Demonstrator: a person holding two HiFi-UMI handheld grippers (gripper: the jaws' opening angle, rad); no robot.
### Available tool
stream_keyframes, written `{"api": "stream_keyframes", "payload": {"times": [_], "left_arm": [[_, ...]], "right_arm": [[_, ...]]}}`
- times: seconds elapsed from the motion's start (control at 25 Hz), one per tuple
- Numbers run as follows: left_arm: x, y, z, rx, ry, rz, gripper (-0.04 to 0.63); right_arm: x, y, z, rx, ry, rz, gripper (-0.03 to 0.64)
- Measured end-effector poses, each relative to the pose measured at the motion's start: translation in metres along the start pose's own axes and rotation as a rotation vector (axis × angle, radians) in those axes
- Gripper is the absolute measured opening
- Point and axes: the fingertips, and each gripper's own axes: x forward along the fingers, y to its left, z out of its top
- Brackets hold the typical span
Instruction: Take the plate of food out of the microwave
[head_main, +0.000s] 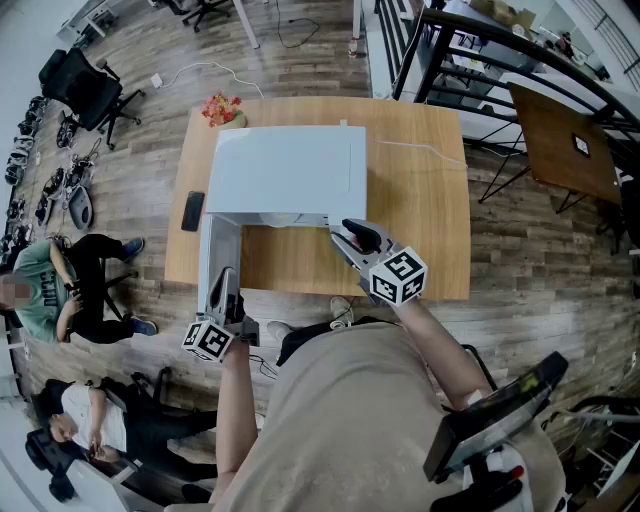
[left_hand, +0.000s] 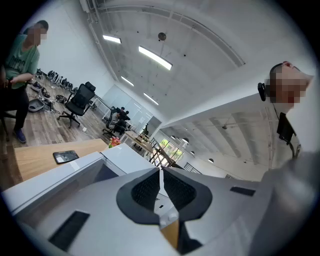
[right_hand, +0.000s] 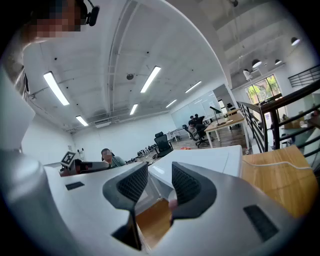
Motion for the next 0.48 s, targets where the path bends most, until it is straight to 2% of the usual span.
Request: {"api": "stream_keyframes", "payload": {"times": [0.16, 0.32, 0.48], "left_arm": [[0.002, -0.003, -0.007, 0.003, 0.002, -0.008, 0.006], [-0.001, -0.004, -0.007, -0.003, 0.002, -0.009, 0.006], [-0.006, -0.005, -0.011, -0.01, 0.001, -0.006, 0.006]], "right_arm": [[-0.004, -0.005, -0.005, 0.019, 0.009, -0.007, 0.157], [-0.004, -0.001, -0.009, 0.148, 0.002, 0.039, 0.16], [-0.008, 0.005, -0.015, 0.202, -0.004, 0.058, 0.16]]}}
